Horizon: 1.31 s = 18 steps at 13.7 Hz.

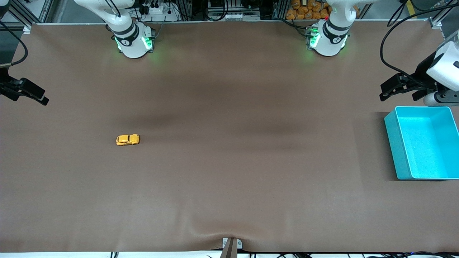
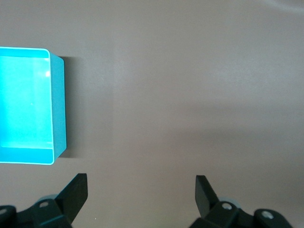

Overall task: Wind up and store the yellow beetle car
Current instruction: 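Reach the right gripper toward the yellow beetle car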

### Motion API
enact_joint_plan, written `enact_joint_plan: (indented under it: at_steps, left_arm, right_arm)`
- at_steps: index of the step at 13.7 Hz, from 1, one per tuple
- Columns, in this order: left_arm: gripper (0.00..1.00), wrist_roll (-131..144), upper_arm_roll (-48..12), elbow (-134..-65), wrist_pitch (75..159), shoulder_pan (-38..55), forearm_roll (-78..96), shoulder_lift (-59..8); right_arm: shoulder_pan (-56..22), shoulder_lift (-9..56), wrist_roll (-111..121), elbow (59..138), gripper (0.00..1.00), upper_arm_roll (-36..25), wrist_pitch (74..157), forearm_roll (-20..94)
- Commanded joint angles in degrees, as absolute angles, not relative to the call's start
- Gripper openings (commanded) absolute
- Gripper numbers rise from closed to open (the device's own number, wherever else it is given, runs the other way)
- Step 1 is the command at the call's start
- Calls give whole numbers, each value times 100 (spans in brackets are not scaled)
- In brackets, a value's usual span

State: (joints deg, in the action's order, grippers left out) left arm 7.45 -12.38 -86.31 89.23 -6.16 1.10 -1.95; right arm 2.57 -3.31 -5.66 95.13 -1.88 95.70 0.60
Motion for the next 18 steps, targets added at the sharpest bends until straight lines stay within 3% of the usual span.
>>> enact_joint_plan:
  at_steps: [1,10,18]
  left_arm:
    - [100,765,-1248,-8622,8965,-659,246,-176]
    - [100,756,-1248,-8631,8965,-650,246,-176]
    - [100,747,-1231,-8613,8965,-458,193,-158]
  right_arm:
    - [150,-378,-527,9606,100,-246,9589,123]
    - [-237,43,422,9404,100,-237,9448,105]
    - [-211,35,422,9422,100,-246,9510,53]
